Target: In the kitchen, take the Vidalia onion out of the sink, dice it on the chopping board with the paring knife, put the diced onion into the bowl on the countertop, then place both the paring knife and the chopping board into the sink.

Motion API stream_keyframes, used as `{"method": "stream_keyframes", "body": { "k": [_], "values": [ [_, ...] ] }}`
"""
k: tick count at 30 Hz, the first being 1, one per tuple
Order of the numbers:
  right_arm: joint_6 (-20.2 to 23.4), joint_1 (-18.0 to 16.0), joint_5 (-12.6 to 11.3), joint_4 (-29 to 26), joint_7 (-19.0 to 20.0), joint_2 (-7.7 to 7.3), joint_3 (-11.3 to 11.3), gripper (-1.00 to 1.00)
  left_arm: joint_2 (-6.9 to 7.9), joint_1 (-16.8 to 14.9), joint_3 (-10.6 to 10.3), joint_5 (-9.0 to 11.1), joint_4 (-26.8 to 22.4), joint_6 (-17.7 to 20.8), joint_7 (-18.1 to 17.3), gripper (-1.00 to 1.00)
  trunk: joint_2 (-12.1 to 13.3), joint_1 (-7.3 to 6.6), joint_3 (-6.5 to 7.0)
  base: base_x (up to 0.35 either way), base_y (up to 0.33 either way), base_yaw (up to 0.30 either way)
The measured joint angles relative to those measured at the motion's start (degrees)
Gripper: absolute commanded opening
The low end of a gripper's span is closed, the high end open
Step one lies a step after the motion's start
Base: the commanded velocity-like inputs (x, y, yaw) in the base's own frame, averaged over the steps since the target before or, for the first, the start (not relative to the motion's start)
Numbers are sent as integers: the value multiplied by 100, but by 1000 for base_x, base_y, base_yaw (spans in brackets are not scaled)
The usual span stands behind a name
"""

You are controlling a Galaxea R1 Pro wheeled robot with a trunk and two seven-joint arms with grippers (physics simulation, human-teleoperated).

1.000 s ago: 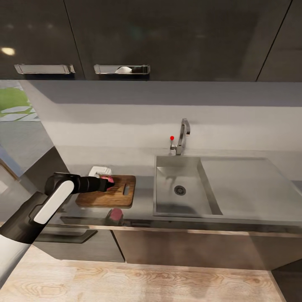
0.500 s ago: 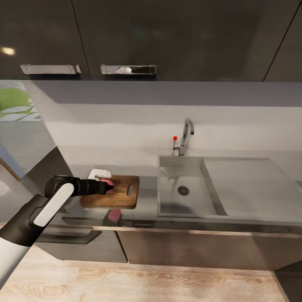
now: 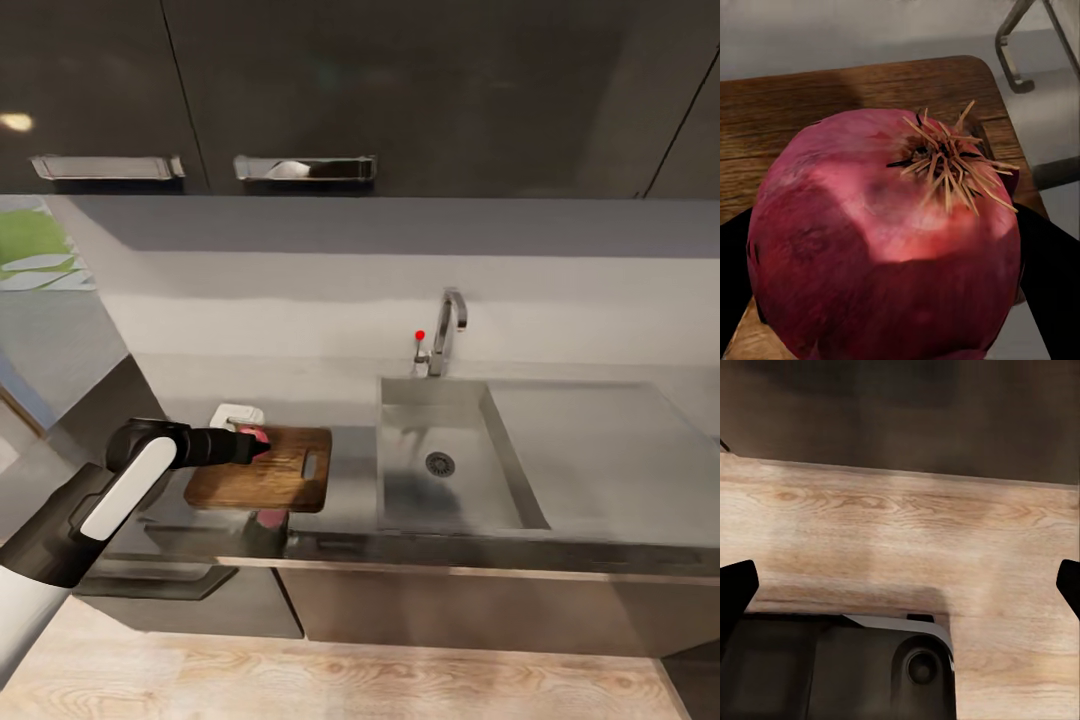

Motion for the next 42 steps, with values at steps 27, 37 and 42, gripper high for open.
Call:
{"method": "stream_keyframes", "body": {
  "k": [27,37,42],
  "values": [
    [9,0,-4,0,0,0,0,100,9,8,-5,2,130,1,0,-100,1,3,-76,10,-5,0],
    [9,0,-3,0,0,0,2,100,12,8,-5,2,131,0,0,-100,1,3,-138,-1,0,0],
    [7,0,0,0,0,0,2,100,15,8,-2,-10,223,2,0,-100,1,3,-170,0,0,0]
  ]
}}
